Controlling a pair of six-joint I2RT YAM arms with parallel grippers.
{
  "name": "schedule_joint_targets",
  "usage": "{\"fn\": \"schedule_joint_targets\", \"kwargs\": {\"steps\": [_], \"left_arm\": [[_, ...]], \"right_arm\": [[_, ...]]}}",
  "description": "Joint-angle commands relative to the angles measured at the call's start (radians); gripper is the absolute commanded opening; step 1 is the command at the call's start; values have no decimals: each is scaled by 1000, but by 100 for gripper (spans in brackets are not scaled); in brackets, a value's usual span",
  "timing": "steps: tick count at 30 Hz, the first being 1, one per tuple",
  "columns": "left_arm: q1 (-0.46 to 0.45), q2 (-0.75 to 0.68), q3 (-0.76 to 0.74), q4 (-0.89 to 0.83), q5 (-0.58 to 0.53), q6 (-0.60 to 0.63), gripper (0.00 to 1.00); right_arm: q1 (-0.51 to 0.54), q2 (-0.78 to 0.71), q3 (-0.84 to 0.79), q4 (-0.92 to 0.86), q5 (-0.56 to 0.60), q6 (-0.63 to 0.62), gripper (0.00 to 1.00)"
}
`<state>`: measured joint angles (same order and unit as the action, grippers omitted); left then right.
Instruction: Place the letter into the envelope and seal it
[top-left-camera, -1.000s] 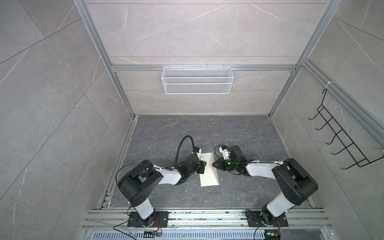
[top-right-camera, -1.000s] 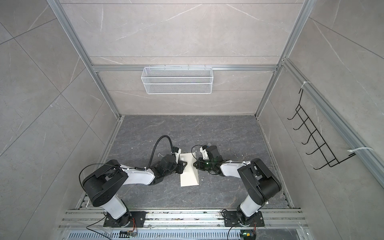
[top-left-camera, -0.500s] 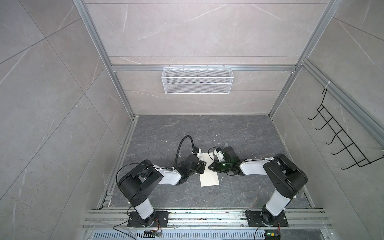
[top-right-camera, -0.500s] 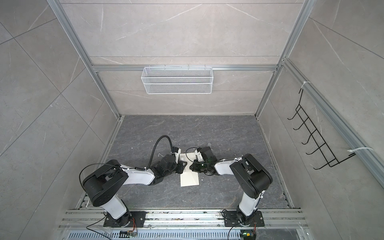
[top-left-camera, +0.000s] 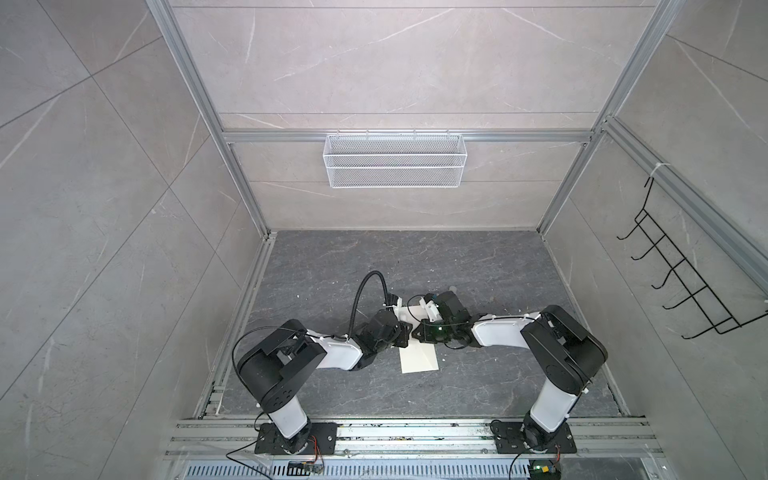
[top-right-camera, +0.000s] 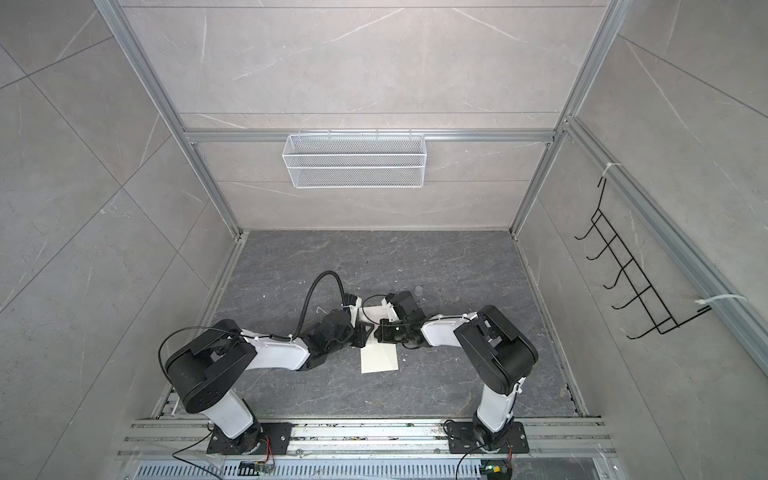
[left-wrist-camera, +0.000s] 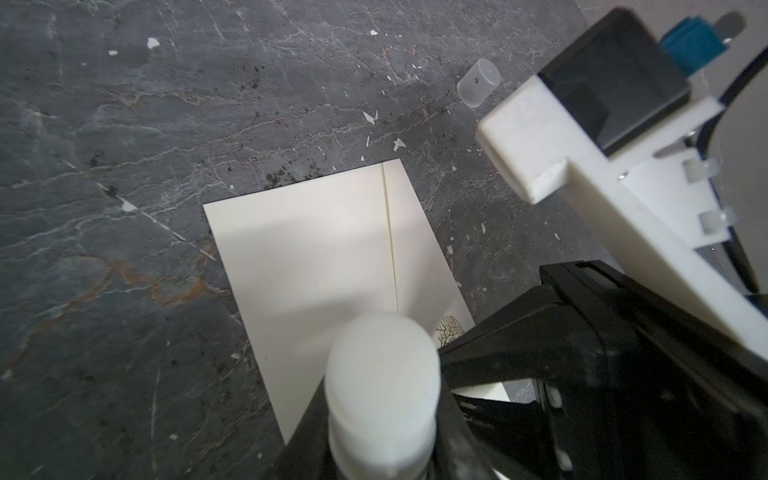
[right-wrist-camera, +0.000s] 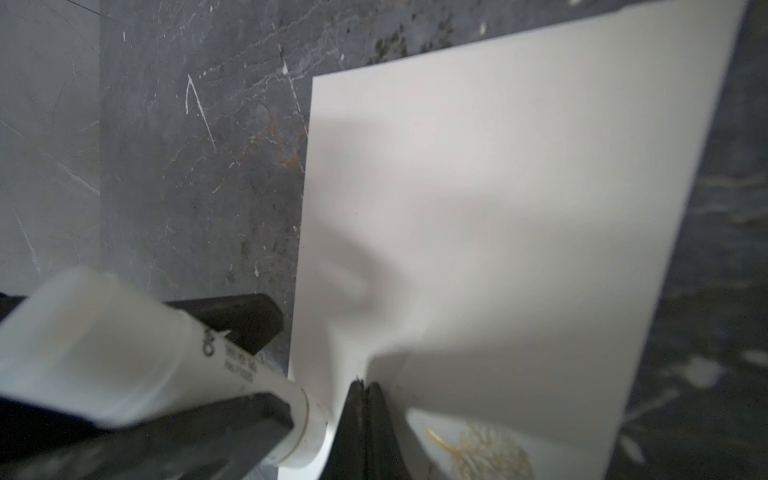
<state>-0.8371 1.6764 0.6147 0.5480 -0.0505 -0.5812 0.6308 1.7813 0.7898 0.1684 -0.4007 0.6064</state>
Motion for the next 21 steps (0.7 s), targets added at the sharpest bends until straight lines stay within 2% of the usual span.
{"fn": "schedule_joint_targets", "kwargs": {"steps": [1, 8, 17, 21], "left_arm": [[1, 1, 16, 10, -1, -8, 0], [1, 13, 17, 11, -6, -9, 0], [2, 11, 16, 10, -11, -11, 0], [2, 11, 16, 11, -14, -11, 0]], "right_arm": [[13, 29, 4, -110, 52, -33, 0], [16, -23, 8, -139, 61, -47, 0], [17, -210, -6, -154, 88, -59, 0], [16, -223, -3, -188, 114, -72, 0]]}}
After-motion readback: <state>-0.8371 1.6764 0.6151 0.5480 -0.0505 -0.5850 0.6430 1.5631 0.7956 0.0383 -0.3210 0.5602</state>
